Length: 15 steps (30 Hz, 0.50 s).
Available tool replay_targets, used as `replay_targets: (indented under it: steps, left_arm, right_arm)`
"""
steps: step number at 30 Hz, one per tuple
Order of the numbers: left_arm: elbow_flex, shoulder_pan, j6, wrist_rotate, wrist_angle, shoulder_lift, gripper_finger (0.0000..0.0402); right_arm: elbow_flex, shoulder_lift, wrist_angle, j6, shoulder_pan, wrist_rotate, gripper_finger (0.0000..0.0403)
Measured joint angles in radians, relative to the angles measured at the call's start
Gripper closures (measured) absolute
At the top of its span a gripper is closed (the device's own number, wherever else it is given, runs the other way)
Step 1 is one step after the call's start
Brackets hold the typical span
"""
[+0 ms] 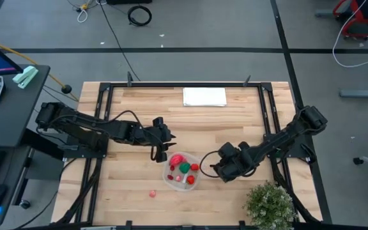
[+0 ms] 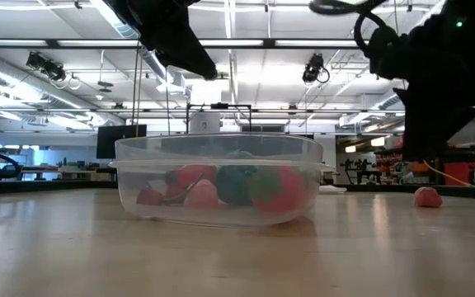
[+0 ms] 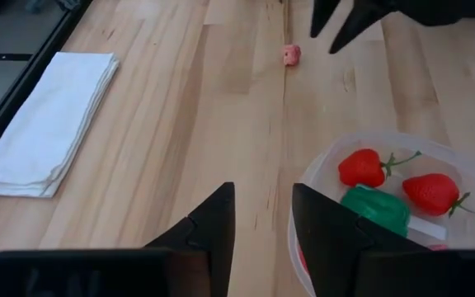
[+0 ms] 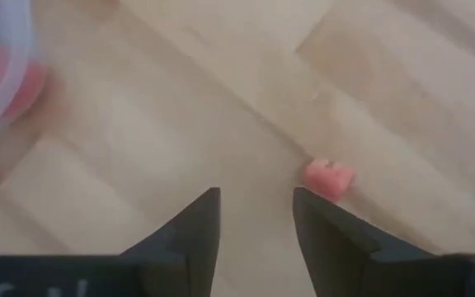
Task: Pick and placing Produce into tupperware
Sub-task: Put the pink peach into the transparent bin
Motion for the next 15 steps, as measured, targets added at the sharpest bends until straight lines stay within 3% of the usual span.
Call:
replay_targets:
  steps: [4, 15]
  left_arm:
    - [0.0, 0.0, -0.005, 0.0, 0.0, 0.0, 0.0269]
    - [0.0, 0.0, -0.006, 0.0, 0.001, 0.0, 0.028]
  right_arm:
    - [-0.037, 0.0, -0.002, -0.006, -0.011, 0.04, 0.0237]
    - [-0.159, 0.0, 0.051, 0.051, -0.022, 0.01, 0.0216]
